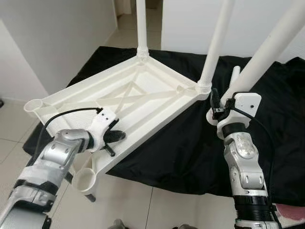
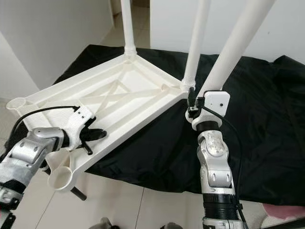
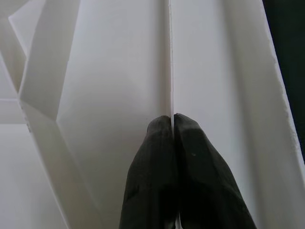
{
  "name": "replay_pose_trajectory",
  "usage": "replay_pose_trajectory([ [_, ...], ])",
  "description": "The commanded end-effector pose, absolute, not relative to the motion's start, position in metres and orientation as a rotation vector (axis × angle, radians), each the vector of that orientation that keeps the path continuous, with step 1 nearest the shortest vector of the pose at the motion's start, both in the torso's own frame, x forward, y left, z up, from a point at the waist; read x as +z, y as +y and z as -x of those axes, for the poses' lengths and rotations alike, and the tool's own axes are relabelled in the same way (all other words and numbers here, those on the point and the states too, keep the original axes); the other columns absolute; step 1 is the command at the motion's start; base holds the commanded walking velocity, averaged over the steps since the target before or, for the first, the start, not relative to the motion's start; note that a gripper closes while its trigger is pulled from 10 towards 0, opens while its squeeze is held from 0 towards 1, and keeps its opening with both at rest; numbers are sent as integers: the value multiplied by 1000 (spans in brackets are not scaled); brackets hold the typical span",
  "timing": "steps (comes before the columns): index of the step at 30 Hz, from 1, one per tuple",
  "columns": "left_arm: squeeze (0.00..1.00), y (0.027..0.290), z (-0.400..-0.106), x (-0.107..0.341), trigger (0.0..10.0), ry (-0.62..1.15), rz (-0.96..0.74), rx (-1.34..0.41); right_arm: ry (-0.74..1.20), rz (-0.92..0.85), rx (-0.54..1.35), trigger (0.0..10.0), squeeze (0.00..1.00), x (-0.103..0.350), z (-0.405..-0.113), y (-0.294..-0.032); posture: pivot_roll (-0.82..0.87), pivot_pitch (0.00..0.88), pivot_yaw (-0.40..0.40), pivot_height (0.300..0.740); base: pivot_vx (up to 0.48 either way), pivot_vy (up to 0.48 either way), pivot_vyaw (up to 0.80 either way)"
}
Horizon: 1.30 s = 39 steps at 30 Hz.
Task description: Building children table
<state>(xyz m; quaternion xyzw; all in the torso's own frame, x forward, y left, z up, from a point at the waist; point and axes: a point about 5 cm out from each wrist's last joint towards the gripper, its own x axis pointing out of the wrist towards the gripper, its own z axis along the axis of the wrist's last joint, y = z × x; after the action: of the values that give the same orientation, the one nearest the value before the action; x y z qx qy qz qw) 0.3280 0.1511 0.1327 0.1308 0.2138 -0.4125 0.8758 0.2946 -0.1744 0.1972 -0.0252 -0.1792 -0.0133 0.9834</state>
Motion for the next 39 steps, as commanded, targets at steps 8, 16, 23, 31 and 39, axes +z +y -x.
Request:
replay_pose_trajectory([
  [8,0,130,-355,147,10000,370,-112,-555,-377,35,-36,10000,0,202,-294,-172,-28,35,61,740,0,0,0],
  [16,0,98,-361,168,10000,290,39,-584,-379,30,-41,10000,0,202,-295,-171,-33,42,70,740,0,0,0],
  [23,1000,87,-355,180,10000,231,77,-703,-383,26,-52,10000,0,203,-295,-172,-30,46,75,740,0,0,0],
  [31,0,102,-332,211,10000,57,12,-946,-383,22,-57,10000,0,202,-295,-171,-20,50,78,740,0,0,0],
  [39,0,137,-323,212,10000,47,-158,-979,-380,22,-56,10000,0,201,-294,-171,-14,53,76,740,0,0,0],
])
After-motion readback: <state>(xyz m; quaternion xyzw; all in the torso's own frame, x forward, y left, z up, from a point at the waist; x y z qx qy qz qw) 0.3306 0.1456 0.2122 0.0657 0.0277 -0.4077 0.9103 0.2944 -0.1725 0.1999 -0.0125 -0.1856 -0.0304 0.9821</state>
